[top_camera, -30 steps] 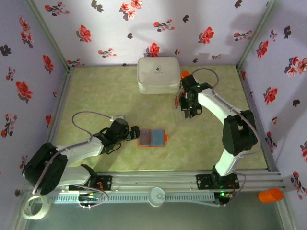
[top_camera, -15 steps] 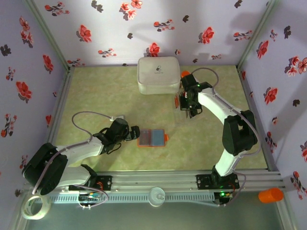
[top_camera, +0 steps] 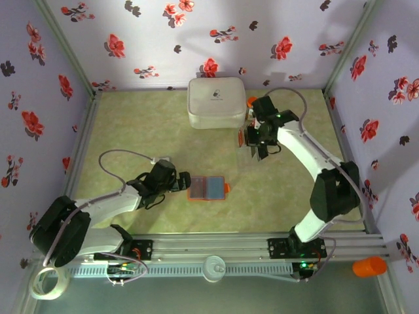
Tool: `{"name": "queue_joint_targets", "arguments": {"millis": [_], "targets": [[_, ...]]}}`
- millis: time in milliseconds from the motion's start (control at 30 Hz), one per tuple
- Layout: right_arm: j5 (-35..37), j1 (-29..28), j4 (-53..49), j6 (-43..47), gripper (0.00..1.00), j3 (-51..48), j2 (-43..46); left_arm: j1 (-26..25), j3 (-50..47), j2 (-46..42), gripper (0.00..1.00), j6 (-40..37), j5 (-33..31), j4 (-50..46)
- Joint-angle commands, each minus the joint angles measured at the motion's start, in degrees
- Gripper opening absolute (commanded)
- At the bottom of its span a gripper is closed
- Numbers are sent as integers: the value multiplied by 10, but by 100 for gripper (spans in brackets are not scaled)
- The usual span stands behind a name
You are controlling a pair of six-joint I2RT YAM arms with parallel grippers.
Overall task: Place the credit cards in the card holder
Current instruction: Pick up the credit card from the storage box, then insert the credit card into the card slot.
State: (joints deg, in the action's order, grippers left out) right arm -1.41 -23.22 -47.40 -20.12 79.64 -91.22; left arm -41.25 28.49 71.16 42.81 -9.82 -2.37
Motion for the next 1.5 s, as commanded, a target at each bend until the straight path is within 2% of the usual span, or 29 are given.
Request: {"name": "queue_joint_targets", "arguments": {"millis": [0,200,433,600,867,1233,1467], "targets": [[-30,-14,33,-26,0,-26,45,-4,21,-14,100,-28,-3,-36],[-66,-63,141,-86,0,-119,110,-4,48,-17,100,-44,-16,-77],[-84,-131,333,-179,0,-261,156,-7,79,-16,100,-42,-17,-121],[-64,-151,427,-225,0,-319,163,-9,97,-7,100,-65,-16,-158],[-68,-173,608,-316,0,-409,134,-19,106,17,100,-110,-15,-156],[-52,-223,621,-326,0,-409,79,-40,108,44,100,-110,-21,-165],[-13,-233,619,-350,0,-440,119,-51,106,43,100,-85,-27,-171]]}}
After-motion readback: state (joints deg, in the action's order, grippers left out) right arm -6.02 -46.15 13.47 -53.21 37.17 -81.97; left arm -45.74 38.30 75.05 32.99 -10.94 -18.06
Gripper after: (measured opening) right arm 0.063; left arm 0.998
